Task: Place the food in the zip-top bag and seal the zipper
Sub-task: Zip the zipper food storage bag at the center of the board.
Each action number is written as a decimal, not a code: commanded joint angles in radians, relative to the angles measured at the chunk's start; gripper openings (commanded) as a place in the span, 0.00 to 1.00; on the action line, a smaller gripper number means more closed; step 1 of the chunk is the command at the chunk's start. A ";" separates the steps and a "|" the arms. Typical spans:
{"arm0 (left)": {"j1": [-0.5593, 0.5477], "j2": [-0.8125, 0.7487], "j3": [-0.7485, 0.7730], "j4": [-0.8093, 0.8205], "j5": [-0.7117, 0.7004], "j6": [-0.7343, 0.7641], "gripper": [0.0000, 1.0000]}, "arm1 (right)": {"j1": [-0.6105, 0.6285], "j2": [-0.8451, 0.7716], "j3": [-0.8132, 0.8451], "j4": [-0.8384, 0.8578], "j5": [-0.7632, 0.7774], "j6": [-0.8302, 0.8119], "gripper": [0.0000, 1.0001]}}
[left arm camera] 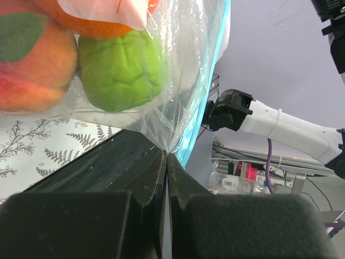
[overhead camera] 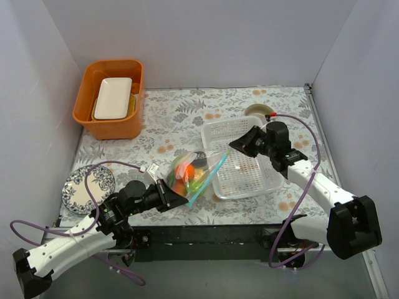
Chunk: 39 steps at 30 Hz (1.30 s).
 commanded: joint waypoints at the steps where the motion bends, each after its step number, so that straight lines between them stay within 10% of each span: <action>1: -0.006 0.017 0.003 -0.026 0.027 0.013 0.00 | -0.022 0.010 0.011 0.076 0.031 -0.003 0.21; 12: -0.006 0.047 0.010 -0.011 0.026 0.022 0.00 | -0.039 -0.017 0.049 -0.066 0.084 -0.072 0.27; 20: -0.006 0.066 0.017 0.000 0.026 0.031 0.00 | -0.053 -0.075 0.026 -0.110 0.046 -0.085 0.65; 39: -0.006 0.061 0.005 0.006 0.027 0.022 0.00 | -0.013 -0.040 -0.052 0.033 -0.117 0.017 0.41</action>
